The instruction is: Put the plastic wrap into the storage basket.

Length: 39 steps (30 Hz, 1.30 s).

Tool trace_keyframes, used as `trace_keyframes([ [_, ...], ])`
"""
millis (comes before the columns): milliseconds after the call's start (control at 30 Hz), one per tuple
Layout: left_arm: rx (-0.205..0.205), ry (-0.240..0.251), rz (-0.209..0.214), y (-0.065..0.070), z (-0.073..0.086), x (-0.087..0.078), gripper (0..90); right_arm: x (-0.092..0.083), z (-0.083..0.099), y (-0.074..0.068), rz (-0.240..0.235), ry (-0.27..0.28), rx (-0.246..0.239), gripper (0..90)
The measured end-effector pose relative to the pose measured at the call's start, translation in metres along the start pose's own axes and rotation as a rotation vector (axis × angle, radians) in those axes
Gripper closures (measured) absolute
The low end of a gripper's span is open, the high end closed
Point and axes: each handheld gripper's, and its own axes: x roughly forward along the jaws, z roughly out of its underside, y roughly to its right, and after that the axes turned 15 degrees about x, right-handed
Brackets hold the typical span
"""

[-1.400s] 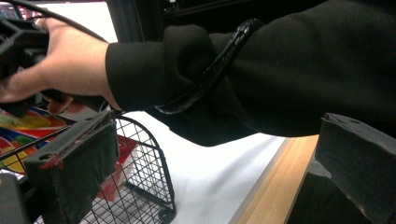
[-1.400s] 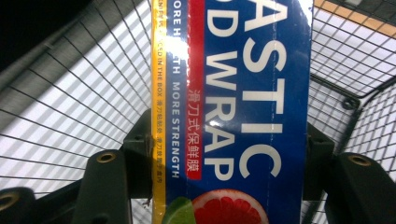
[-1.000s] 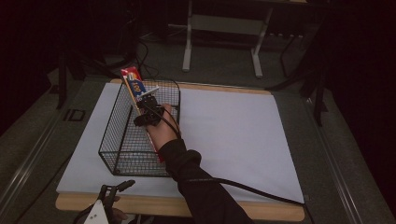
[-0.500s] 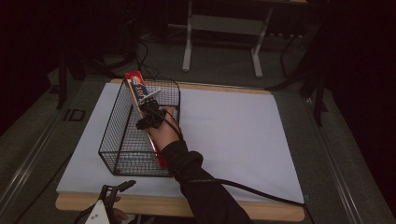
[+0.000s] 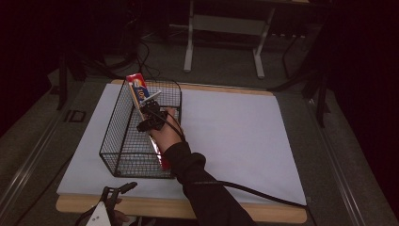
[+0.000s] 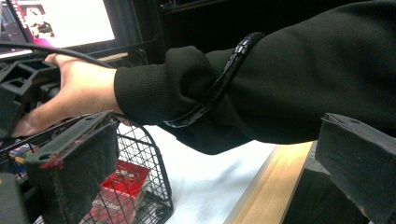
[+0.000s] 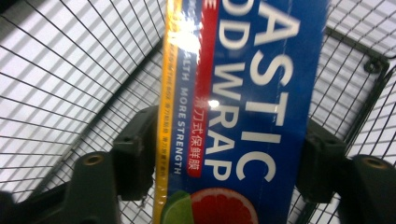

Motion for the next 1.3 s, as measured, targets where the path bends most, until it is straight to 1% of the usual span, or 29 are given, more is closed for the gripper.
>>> trace_keyframes([
  [67, -0.001, -0.001, 0.001, 0.0, 0.0, 0.0, 0.2, -0.006, -0.001, 0.001, -0.026, 0.019, 0.005, 25.8],
  [100, -0.001, -0.002, 0.002, 0.0, 0.0, 0.0, 0.2, -0.009, -0.002, 0.002, -0.046, 0.024, 0.012, 22.9],
  [167, 0.0, -0.001, 0.002, 0.0, 0.0, 0.001, 0.2, -0.016, -0.003, 0.003, -0.063, 0.036, -0.003, 17.6],
  [233, -0.001, -0.003, 0.003, 0.0, 0.0, 0.001, 0.2, -0.022, -0.003, 0.004, -0.066, 0.033, -0.044, 12.8],
  [267, -0.001, -0.003, 0.002, 0.0, 0.0, 0.001, 0.2, -0.025, -0.003, 0.005, -0.07, 0.037, -0.062, 13.2],
  [333, -0.001, -0.003, 0.003, 0.0, 0.0, 0.001, 0.2, -0.033, -0.002, 0.008, -0.096, 0.058, -0.089, 13.1],
  [400, 0.001, -0.005, 0.004, 0.0, 0.0, 0.002, 0.2, -0.041, 0.0, 0.011, -0.13, 0.09, -0.128, 12.8],
  [467, 0.0, -0.007, 0.004, 0.0, 0.001, 0.002, 0.2, -0.049, 0.001, 0.015, -0.122, 0.108, -0.159, 13.4],
  [533, -0.002, -0.008, 0.006, 0.001, 0.001, 0.003, 0.2, -0.058, 0.003, 0.02, -0.136, 0.133, -0.198, 13.1],
  [567, -0.002, -0.01, 0.009, 0.001, 0.001, 0.003, 0.2, -0.063, 0.004, 0.024, -0.132, 0.135, -0.203, 13.1],
  [600, -0.004, -0.013, 0.012, 0.0, 0.001, 0.004, 0.2, -0.067, 0.004, 0.027, -0.13, 0.139, -0.202, 13.1],
  [667, -0.009, -0.011, 0.012, 0.0, 0.002, 0.005, 0.2, -0.076, 0.005, 0.035, -0.146, 0.156, -0.185, 13.1],
  [700, -0.011, -0.012, 0.011, 0.0, 0.002, 0.005, 0.2, -0.08, 0.006, 0.039, -0.145, 0.16, -0.182, 13.2],
  [800, -0.01, -0.013, 0.011, 0.0, 0.002, 0.005, 0.2, -0.092, 0.01, 0.05, -0.163, 0.177, -0.18, 13.2],
  [833, -0.009, -0.015, 0.011, 0.0, 0.002, 0.005, 0.2, -0.096, 0.012, 0.054, -0.159, 0.183, -0.177, 13.4],
  [900, -0.011, -0.016, 0.011, 0.0, 0.002, 0.006, 0.2, -0.103, 0.017, 0.062, -0.177, 0.193, -0.173, 13.4],
  [1133, -0.011, -0.021, 0.013, 0.0, 0.003, 0.007, 0.2, -0.122, 0.036, 0.086, -0.188, 0.212, -0.165, 13.5],
  [1300, -0.01, -0.024, 0.013, 0.001, 0.003, 0.007, 0.2, -0.132, 0.05, 0.099, -0.188, 0.228, -0.17, 13.5],
])
